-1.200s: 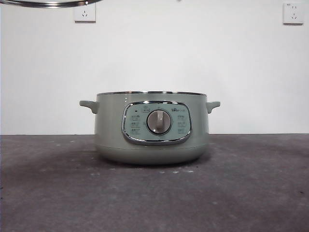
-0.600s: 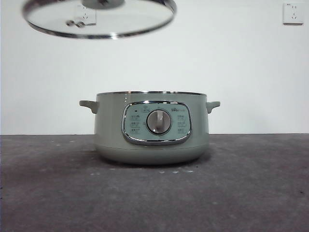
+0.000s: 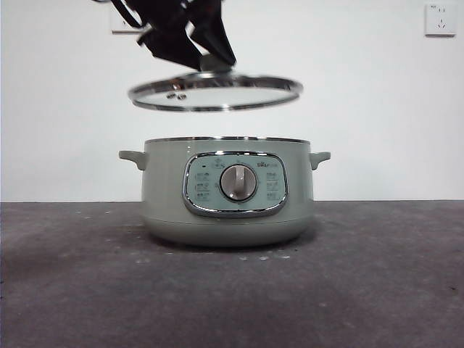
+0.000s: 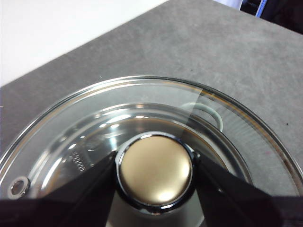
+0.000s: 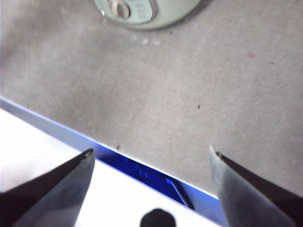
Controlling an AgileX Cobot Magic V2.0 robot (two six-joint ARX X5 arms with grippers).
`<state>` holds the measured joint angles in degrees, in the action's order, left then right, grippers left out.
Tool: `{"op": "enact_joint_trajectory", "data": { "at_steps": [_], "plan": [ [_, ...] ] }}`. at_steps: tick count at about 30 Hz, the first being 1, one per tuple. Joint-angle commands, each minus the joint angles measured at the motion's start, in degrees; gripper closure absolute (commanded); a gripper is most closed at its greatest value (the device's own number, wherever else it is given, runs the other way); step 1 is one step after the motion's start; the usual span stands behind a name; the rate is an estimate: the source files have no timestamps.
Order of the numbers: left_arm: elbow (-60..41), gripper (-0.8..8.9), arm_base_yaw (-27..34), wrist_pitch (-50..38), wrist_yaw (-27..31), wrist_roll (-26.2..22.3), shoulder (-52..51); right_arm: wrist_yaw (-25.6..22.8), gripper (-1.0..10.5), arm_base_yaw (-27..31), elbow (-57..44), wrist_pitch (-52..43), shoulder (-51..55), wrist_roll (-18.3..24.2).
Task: Pick up the corn,open the lid,put the corn in the pot,close the lid
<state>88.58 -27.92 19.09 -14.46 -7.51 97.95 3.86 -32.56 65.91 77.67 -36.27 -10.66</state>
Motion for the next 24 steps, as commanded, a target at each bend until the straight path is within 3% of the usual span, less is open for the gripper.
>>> {"op": "enact_joint_trajectory", "data": {
  "at_steps": [1, 4, 24],
  "plan": [
    [1.1, 8.21, -0.7, -3.9, -0.1, -0.6, 1.4, -0.7, 5.4, -0.1, -0.6, 1.4, 2.6, -2.9],
    [1.1, 8.22, -1.0, -5.1, 2.1, -0.6, 3.3, -0.7, 5.4, -0.1, -0.6, 1.4, 5.0, -4.0],
    [1.1, 8.22, -1.0, -6.1, 2.6, -0.6, 7.2, -0.9, 5.4, -0.1, -0.6, 1.4, 6.9, -4.4]
  ]
}}
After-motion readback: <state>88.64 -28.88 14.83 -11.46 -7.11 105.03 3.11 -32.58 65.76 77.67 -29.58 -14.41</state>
